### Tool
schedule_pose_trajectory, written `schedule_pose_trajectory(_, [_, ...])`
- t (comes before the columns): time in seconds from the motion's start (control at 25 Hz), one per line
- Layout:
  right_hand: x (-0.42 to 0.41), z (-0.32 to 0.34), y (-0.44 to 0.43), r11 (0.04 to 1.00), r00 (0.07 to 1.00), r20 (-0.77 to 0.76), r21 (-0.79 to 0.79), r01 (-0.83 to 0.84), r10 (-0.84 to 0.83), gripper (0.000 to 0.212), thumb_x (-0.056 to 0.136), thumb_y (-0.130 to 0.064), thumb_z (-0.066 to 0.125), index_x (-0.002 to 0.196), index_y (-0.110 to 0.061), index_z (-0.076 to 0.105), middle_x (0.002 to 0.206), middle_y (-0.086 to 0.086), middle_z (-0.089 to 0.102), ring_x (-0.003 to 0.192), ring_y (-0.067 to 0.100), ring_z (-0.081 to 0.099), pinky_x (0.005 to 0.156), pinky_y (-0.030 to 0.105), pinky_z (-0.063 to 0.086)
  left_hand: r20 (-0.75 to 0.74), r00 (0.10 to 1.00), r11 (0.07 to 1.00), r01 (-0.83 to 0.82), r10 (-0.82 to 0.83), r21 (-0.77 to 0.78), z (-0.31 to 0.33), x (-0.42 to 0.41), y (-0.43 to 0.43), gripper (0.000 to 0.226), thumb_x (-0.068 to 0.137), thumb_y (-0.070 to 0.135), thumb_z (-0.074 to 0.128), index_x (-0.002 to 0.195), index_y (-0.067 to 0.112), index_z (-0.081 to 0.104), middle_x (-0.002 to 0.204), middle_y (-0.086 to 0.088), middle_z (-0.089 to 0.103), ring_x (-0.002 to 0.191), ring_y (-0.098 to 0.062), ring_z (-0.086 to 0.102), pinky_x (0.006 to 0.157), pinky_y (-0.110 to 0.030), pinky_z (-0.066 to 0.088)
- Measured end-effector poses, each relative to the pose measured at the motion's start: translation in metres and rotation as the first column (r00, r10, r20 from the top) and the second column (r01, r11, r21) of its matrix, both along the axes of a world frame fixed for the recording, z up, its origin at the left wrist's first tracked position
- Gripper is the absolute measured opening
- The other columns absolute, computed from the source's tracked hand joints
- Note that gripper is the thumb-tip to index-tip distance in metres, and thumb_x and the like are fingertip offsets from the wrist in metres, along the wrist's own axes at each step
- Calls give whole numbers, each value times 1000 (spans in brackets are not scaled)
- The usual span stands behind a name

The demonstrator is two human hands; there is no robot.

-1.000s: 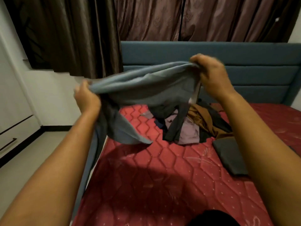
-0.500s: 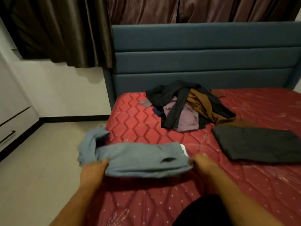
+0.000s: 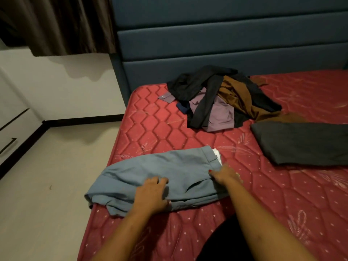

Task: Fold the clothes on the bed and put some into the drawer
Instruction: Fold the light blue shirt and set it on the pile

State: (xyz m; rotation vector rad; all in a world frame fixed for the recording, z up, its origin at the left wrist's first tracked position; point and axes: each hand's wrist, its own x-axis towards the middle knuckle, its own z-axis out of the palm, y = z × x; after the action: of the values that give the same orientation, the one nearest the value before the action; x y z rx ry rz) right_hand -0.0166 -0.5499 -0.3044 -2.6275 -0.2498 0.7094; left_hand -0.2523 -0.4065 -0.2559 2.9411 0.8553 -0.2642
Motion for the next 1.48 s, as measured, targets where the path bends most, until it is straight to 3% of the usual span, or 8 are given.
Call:
schedule_pose_trajectory(0.16, [3, 1, -6, 998, 999, 40, -66, -13, 16, 93, 66, -65, 71, 136, -13, 38, 140, 13, 46, 128, 35, 45, 101, 45, 40, -4, 997, 997, 76, -76, -10, -46, 12, -26, 65, 83, 64, 50, 140, 40, 29, 143, 2, 32, 129, -21, 35, 98, -40, 36])
schedule_pose_trajectory(0.36, [3, 15, -7, 996, 995, 60, -39, -77, 79, 83, 75, -50, 72, 142, -22, 31, 142, 12, 41, 129, 37, 41, 103, 47, 40, 203, 962, 983, 182, -183, 22, -61, 18, -28, 61, 75, 69, 33, 124, 36, 50, 118, 7, 56, 103, -18, 58, 74, -35, 48])
schedule_pose_trajectory(0.68, [13, 30, -34, 983, 986, -79, 119, -139, 149, 117, 60, -10, 89, 148, -28, 15, 138, 17, 46, 120, 35, 51, 94, 40, 49, 269, 904, 936, 350, -332, -23, -60, 54, -57, 42, 87, 51, 52, 125, 34, 47, 126, 6, 48, 109, -19, 50, 80, -35, 45])
schedule_pose_trajectory(0.92, [20, 31, -35, 972, 999, 33, 233, -41, 35, 42, 65, -9, 84, 90, -24, 53, 112, 16, 60, 87, 27, 64, 61, 22, 50, 263, 934, 968, 252, -243, 0, -62, 84, -72, 36, 87, 45, 57, 120, 32, 52, 122, 3, 47, 110, -22, 47, 79, -37, 39])
schedule_pose_trajectory(1.04, [19, 26, -37, 988, 992, -79, 121, -91, 101, 36, 70, -17, 83, 70, -19, 47, 82, 10, 61, 78, 24, 61, 69, 32, 54, 320, 911, 964, 260, -262, 50, -61, 92, -76, 21, 79, 39, 61, 95, 26, 58, 97, 4, 56, 88, -21, 56, 64, -35, 42])
schedule_pose_trajectory(1.2, [14, 26, -40, 999, 972, -228, 30, -44, 50, 36, 77, -21, 80, 76, -8, 47, 68, 9, 56, 55, 18, 53, 51, 30, 49, 289, 895, 941, 318, -339, 117, -66, 93, -79, 23, 64, 23, 73, 79, 24, 56, 76, 6, 56, 68, -17, 58, 49, -28, 42])
schedule_pose_trajectory(1.36, [9, 30, -41, 984, 982, -149, -120, -134, 116, 69, 71, -48, 80, 120, -5, 58, 120, 14, 63, 105, 28, 63, 84, 33, 51, 299, 877, 925, 338, -377, 173, -70, 92, -81, 34, 57, 21, 81, 80, 23, 56, 74, 6, 55, 65, -15, 56, 47, -27, 41])
schedule_pose_trajectory(1.48, [-10, 32, -32, 993, 934, -356, 116, 21, 22, 49, 81, -33, 75, 118, -3, 61, 104, 13, 68, 80, 25, 66, 66, 30, 50, 329, 860, 920, 348, -390, 180, -72, 90, -84, 46, 43, 19, 88, 78, 22, 58, 70, 5, 55, 61, -14, 57, 41, -26, 40])
